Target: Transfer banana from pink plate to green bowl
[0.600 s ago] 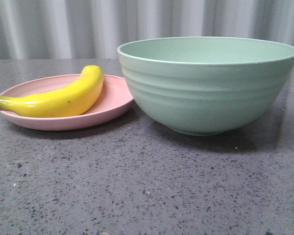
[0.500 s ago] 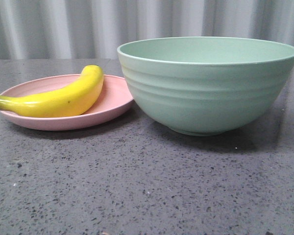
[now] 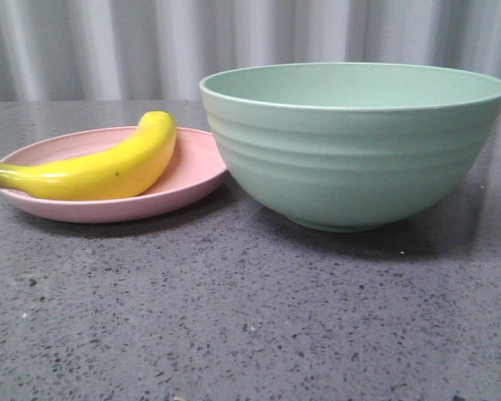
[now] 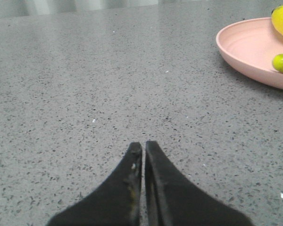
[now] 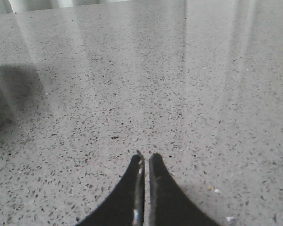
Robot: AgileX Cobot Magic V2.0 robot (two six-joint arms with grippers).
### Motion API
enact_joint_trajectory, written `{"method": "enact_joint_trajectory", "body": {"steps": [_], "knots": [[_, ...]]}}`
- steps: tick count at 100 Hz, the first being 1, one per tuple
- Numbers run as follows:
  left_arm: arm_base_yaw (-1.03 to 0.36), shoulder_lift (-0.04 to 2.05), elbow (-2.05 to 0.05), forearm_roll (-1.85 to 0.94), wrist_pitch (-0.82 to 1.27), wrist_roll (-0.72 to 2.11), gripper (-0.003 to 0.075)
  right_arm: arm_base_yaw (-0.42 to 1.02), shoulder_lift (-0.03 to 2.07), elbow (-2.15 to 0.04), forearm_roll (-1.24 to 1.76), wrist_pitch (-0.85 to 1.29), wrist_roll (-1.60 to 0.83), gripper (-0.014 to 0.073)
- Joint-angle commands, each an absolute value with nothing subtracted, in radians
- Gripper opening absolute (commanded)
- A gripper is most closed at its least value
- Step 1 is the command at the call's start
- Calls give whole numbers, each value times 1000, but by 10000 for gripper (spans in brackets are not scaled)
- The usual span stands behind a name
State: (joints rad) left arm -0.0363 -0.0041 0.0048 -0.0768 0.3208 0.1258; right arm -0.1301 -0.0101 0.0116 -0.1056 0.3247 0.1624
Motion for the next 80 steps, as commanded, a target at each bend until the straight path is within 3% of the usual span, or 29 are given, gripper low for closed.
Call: {"method": "enact_joint_trajectory", "body": {"steps": [1, 44, 80], "knots": [[-35, -33, 14, -52, 228, 123, -20, -136, -29, 35, -119, 308, 155, -64], [-35, -33, 14, -52, 159, 123, -20, -136, -29, 35, -119, 301, 155, -64], [-35, -33, 14, -52, 140, 123, -20, -136, -29, 35, -119, 153, 155, -64]]}}
